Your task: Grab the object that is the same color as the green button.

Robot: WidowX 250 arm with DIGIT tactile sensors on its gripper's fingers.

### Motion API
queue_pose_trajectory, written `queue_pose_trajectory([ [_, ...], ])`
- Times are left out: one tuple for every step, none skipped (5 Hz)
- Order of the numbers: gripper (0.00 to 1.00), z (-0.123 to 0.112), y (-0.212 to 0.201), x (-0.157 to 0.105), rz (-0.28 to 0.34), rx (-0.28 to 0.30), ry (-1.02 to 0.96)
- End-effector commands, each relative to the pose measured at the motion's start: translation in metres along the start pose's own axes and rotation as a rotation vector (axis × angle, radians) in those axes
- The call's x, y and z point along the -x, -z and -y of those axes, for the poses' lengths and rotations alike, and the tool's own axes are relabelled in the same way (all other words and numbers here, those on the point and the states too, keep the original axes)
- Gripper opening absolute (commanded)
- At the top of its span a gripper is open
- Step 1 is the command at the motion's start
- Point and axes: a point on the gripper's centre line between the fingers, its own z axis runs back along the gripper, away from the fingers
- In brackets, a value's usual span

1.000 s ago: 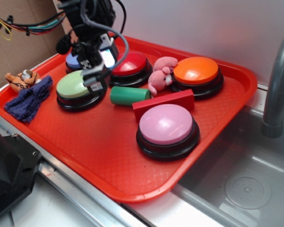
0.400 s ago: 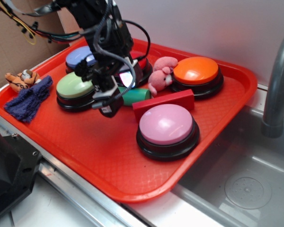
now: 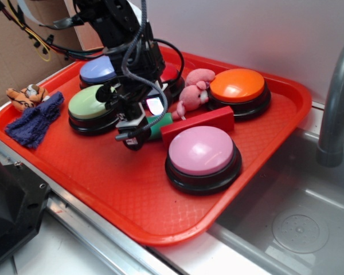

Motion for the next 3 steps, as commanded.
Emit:
queue_pose_trajectory([
  [0.66, -0.004, -0.004, -0.002, -0.018, -0.052, -0.043],
  [0.00, 0.000, -0.006, -0.002, -0.074, -0.108, -0.061],
  [0.00, 0.006, -0.029, -0.005, -0.020, -0.145, -0.127],
])
